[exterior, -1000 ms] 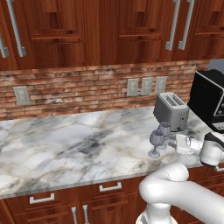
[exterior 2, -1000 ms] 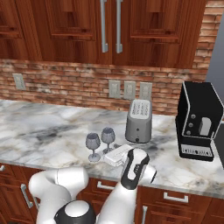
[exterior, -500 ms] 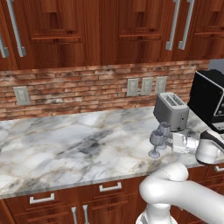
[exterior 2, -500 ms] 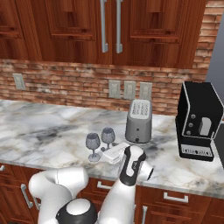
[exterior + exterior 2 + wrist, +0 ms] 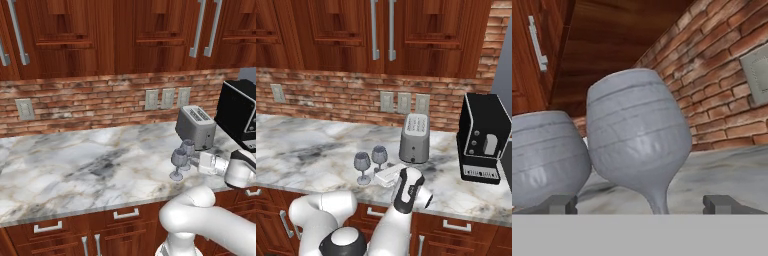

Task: Retrieve the wine glasses from the counter and place one next to each plate.

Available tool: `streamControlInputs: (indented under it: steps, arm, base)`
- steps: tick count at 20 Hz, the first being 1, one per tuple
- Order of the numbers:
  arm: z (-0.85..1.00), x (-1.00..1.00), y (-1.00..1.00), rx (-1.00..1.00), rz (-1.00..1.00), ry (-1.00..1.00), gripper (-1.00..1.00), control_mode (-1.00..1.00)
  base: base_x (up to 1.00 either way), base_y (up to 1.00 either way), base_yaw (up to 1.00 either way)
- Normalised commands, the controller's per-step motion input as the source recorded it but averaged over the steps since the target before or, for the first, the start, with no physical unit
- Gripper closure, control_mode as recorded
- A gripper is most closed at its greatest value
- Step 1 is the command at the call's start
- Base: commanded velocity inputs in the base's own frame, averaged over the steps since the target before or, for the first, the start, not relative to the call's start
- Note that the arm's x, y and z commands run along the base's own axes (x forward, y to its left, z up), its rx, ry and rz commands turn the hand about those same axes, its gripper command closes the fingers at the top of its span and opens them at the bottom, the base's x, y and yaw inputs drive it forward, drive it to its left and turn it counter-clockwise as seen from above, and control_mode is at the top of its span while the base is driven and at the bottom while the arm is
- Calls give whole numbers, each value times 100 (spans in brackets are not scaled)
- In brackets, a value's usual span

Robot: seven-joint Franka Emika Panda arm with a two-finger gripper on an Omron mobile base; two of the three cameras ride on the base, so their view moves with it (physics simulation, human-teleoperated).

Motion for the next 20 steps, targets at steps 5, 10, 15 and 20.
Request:
streamControlInputs:
  steps: [5,10,15,20]
  arm:
    - [0,0,11,-2,-6,0,-100,-100]
    - [0,0,25,-5,-1,0,-100,-100]
    - [0,0,9,-2,0,0,-100,-100]
    - [0,0,0,0,0,1,-100,-100]
  base:
    - [0,0,0]
    - [0,0,0]
    - [0,0,0]
    - [0,0,0]
